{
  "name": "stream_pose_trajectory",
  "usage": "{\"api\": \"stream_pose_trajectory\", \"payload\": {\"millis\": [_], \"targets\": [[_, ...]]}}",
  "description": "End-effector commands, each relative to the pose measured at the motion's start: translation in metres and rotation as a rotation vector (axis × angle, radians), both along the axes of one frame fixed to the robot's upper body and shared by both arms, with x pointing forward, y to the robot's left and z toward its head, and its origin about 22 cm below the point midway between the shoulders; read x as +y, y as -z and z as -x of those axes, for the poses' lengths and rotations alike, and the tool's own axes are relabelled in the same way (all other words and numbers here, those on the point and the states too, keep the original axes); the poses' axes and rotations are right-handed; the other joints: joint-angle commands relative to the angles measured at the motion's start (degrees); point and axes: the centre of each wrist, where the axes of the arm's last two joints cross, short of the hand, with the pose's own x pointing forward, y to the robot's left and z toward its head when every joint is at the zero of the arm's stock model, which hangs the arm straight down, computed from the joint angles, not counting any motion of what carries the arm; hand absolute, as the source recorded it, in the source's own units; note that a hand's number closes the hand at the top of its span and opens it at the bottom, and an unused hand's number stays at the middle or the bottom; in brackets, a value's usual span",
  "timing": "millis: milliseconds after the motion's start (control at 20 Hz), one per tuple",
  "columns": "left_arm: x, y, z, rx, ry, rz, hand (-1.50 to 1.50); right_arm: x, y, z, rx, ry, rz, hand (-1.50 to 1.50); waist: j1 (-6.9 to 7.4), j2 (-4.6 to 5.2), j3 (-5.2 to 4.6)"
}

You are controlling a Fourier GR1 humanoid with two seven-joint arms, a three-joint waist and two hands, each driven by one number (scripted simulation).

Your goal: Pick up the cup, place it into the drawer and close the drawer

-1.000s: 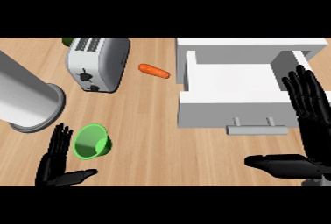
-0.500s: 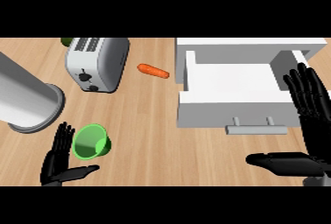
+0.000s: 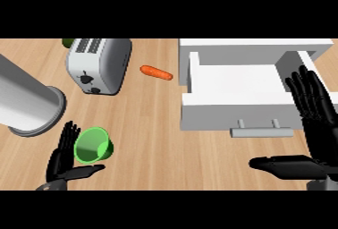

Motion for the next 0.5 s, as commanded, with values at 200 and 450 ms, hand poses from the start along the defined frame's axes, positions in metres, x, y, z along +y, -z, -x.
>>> {"api": "stream_pose_trajectory", "payload": {"millis": [200,450], "targets": [[-0.020,0.006,-0.005,-0.103,0.060,0.115,-1.50,-0.001,-0.002,0.009,0.010,-0.011,-0.004,-1.50,-0.55,0.19,-0.29],[-0.011,-0.002,-0.013,-0.148,0.109,0.174,-1.50,-0.018,-0.005,0.000,0.000,-0.008,-0.005,-1.50,-0.56,0.29,-0.30]]}}
